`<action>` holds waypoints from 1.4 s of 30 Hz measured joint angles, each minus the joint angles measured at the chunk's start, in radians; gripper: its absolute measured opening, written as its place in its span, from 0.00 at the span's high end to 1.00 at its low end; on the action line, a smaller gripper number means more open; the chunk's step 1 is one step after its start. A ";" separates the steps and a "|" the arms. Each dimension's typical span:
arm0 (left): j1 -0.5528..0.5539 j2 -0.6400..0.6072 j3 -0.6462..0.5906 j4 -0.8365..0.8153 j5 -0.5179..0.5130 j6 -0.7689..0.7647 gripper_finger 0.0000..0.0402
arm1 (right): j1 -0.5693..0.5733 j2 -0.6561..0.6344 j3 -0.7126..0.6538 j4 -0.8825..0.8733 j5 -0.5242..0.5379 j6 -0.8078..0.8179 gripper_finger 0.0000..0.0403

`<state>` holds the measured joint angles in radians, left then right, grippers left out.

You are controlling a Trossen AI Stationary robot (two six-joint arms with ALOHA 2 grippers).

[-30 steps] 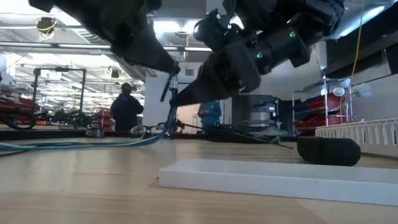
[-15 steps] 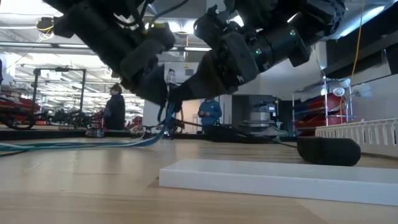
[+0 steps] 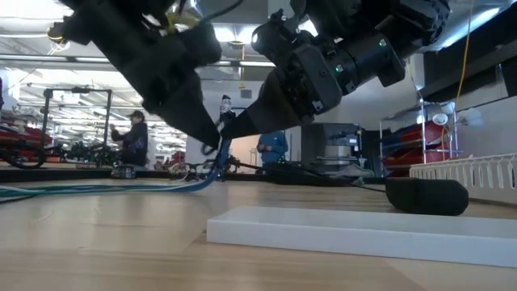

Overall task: Ziptie cables
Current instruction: Wrap the cable wires with the black zip tie

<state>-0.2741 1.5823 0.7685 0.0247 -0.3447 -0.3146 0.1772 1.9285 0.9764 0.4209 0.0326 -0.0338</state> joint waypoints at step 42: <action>-0.043 -0.076 -0.016 0.139 0.000 0.267 0.99 | -0.001 -0.055 0.006 -0.224 0.115 -0.006 0.68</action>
<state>-0.3172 1.5063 0.7528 0.1639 -0.3443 -0.0479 0.1761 1.8731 0.9821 0.1966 0.1474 -0.0402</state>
